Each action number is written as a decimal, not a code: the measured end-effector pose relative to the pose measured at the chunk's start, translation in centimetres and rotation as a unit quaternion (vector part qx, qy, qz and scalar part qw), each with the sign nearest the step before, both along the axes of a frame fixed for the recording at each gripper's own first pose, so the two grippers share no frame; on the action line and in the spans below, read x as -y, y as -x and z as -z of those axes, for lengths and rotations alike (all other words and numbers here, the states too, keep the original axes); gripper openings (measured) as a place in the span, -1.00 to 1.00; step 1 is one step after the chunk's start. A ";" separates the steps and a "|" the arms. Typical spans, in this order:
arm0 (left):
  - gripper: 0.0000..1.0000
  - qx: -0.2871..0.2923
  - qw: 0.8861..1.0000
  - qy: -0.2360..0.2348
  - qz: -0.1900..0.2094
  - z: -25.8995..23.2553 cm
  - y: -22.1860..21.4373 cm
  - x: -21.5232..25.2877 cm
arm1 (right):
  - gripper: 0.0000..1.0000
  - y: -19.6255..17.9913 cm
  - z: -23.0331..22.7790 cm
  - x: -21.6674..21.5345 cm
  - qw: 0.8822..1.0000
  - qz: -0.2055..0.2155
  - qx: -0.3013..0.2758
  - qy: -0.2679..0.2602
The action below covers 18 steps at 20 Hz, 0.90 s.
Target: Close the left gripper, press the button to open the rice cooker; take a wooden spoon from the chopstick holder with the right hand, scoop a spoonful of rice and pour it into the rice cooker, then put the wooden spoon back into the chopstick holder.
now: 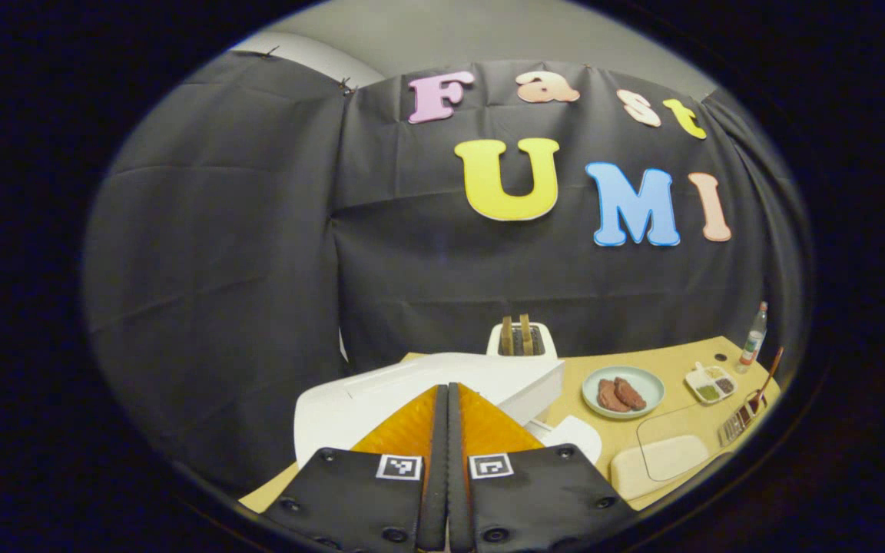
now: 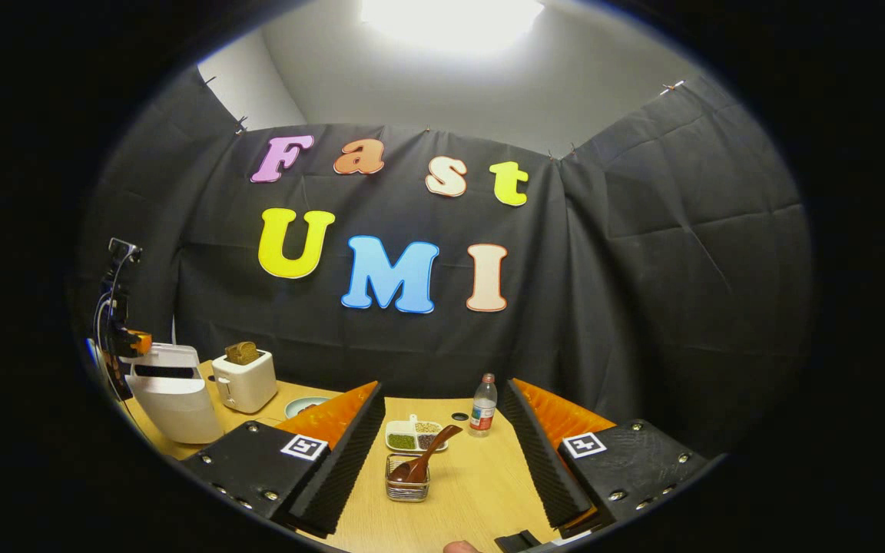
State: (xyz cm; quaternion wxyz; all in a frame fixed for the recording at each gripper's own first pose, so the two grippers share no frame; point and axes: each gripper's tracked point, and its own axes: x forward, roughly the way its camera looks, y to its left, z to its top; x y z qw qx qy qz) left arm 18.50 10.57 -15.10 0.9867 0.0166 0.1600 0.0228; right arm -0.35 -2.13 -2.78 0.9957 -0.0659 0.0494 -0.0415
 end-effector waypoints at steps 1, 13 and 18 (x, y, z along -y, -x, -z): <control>-0.82 0.012 1.000 -0.006 -0.009 -1.5 -0.2 -0.5 | 0.92 -0.3 -0.1 -0.3 1.000 -0.006 0.002 -0.002; 0.51 0.143 0.990 0.010 -0.008 -15.0 8.4 2.3 | 0.91 -5.4 0.4 -0.2 0.998 -0.052 0.006 -0.041; 0.91 0.163 0.986 0.020 0.007 -17.5 13.7 5.2 | 0.91 -9.3 1.7 0.8 0.998 -0.046 0.005 -0.047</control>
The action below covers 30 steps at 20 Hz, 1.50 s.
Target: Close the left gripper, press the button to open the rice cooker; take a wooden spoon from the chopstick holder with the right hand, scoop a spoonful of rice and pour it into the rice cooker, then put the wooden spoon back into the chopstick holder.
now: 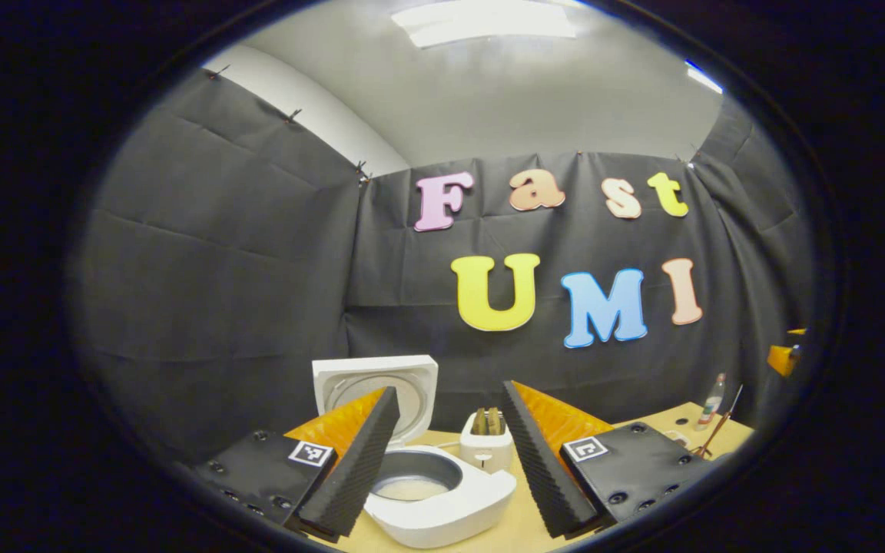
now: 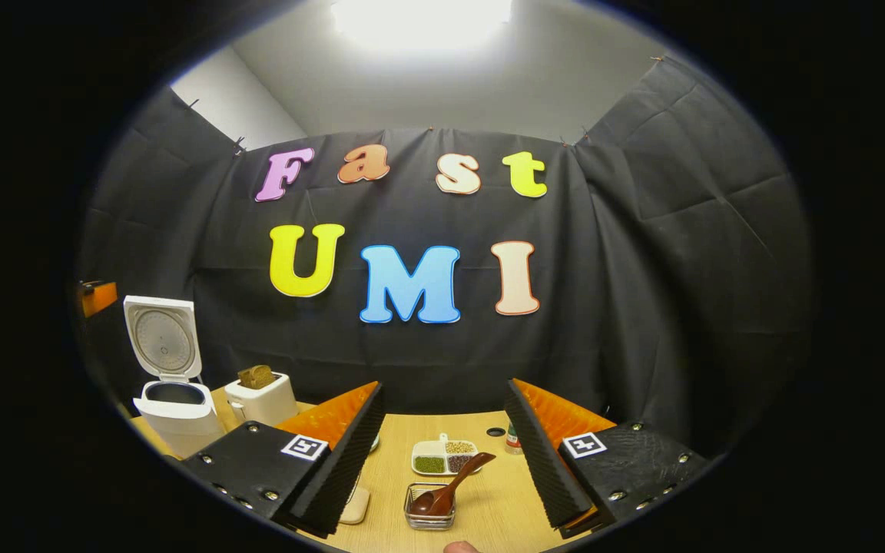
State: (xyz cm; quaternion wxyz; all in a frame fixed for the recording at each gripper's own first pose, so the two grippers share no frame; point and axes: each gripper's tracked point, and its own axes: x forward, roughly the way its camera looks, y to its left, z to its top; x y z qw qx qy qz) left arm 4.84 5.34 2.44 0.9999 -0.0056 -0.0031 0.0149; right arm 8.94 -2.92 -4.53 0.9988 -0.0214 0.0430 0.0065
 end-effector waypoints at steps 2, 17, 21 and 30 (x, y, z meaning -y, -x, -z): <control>0.96 0.004 1.000 -0.002 0.003 -0.5 1.6 0.8 | 0.91 -1.5 1.2 0.3 1.000 0.001 -0.010 0.001; 0.96 -0.020 0.998 -0.027 -0.051 0.0 7.8 -1.2 | 0.92 -9.3 16.6 3.9 0.984 0.028 -0.178 -0.014; 0.96 -0.027 0.997 -0.035 -0.064 0.1 8.5 -1.6 | 0.92 -9.3 19.9 3.8 0.976 0.026 -0.215 -0.035; 0.79 -0.041 0.995 -0.029 -0.087 0.9 9.8 -2.7 | 0.89 -10.0 24.0 2.2 0.948 0.029 -0.285 -0.141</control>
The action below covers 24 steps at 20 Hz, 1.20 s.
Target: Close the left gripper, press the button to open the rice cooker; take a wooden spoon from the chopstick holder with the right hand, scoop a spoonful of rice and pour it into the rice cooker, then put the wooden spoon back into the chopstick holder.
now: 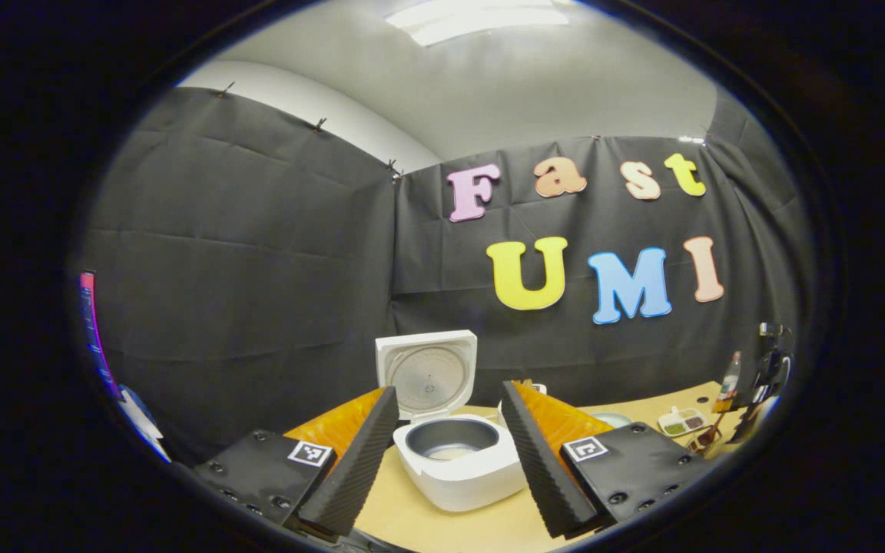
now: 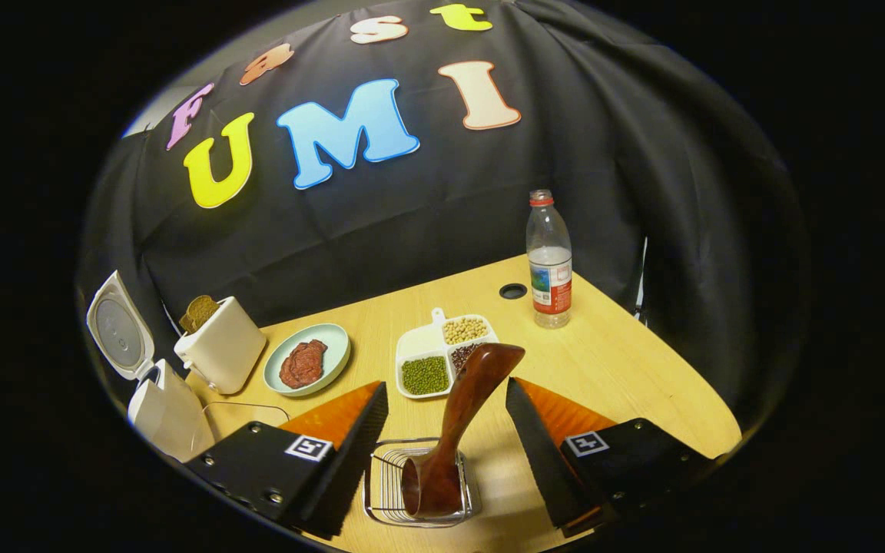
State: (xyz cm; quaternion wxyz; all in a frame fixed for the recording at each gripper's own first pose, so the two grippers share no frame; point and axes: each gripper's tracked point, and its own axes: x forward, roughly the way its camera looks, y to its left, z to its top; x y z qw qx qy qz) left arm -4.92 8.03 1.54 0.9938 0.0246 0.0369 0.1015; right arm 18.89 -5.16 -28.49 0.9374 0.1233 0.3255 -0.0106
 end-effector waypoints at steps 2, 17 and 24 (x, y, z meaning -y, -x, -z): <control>0.79 0.001 1.000 -0.001 -0.004 0.0 0.3 -0.4 | 0.30 0.4 0.5 -0.4 0.999 -0.002 -0.025 -0.029; 0.97 -0.006 1.000 0.027 0.007 2.0 -0.3 -2.2 | -0.74 1.3 -7.8 -2.0 0.999 -0.016 0.043 0.003; 0.88 -0.009 0.999 0.037 0.019 3.1 -0.6 -4.4 | -0.74 1.4 -11.7 -6.9 0.996 -0.035 0.086 -0.006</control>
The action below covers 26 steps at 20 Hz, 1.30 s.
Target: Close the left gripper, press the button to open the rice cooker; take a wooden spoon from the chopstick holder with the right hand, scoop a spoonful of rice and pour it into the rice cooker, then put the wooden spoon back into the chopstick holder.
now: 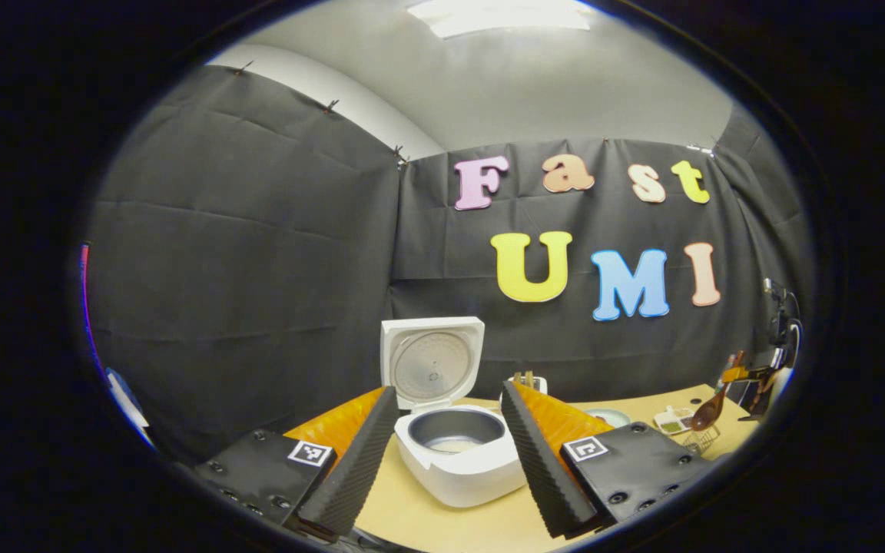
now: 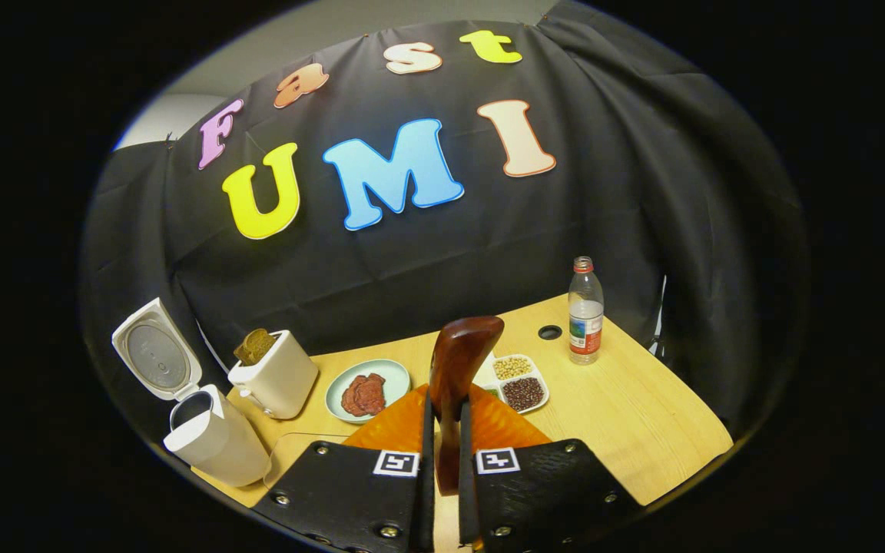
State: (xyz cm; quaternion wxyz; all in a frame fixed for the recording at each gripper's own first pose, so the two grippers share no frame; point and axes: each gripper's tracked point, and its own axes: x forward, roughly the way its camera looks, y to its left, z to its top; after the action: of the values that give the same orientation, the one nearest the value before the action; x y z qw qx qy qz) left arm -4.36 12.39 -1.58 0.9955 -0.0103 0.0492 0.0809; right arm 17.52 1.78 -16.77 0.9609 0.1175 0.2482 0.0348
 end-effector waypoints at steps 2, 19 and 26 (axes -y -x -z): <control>0.97 0.000 1.000 0.002 0.000 0.3 0.0 -1.1 | -0.74 0.1 -0.1 -1.8 1.000 -0.008 0.004 -0.003; 0.79 -0.032 0.999 -0.021 -0.003 2.8 0.7 -9.8 | -0.75 -0.4 9.5 -12.0 0.992 -0.040 0.008 0.116; 0.79 -0.028 0.999 -0.015 0.010 3.3 0.0 -9.9 | -0.74 1.9 12.0 -16.1 0.985 -0.087 -0.007 0.151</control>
State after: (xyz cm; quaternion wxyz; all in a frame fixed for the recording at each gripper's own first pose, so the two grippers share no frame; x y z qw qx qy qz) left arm -4.32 22.25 -4.84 0.9945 0.0070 0.0764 0.0719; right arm 15.58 17.87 -28.78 0.9593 -0.0511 0.2663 0.0790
